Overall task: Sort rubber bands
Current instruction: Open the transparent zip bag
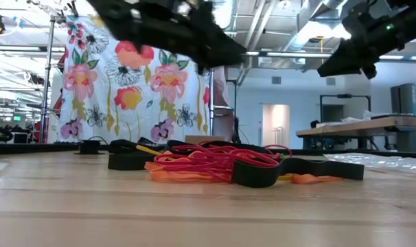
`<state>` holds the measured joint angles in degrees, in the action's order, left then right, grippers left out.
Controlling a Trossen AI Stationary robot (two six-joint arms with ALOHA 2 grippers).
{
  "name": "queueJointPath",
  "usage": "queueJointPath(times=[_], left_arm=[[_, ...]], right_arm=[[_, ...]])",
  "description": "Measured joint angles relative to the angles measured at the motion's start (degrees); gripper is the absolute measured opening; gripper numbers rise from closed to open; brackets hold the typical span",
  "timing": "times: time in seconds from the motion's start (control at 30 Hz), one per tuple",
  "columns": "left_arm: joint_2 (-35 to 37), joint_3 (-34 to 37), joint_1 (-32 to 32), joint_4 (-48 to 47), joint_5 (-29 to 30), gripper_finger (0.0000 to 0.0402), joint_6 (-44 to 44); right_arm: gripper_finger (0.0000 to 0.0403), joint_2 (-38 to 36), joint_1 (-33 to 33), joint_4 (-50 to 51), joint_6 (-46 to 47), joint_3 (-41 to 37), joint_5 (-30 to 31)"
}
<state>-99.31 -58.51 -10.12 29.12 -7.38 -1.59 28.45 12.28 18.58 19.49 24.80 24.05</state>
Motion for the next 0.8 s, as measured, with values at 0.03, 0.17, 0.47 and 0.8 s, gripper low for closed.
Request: queueJointPath(times=[0.03, 0.17, 0.47, 0.8], left_arm=[[-3.1, -2.9, 0.2, -1.0, -0.1, 0.0162, 0.4], [-15.2, -13.9, 1.1, -4.1, -3.1, 0.0162, 2.4], [-35.4, -37.8, 2.2, -10.1, -5.1, 0.0162, 6.6], [-48.2, -55.5, 2.1, -21.0, -0.3, 0.0162, 8.7]], right_arm=[[0.0071, 0.0, 0.3, 0.3, 0.0, 0.0, 0.0], [0.0071, 0.0, 1.2, 2.1, 0.0, 0.0, 0.0], [0.0071, 0.0, 1.4, 6.9, 0.0, 0.0, 0.1], [0.0071, 0.0, 1.3, 8.4, 0.1, 0.0, 0.0]])
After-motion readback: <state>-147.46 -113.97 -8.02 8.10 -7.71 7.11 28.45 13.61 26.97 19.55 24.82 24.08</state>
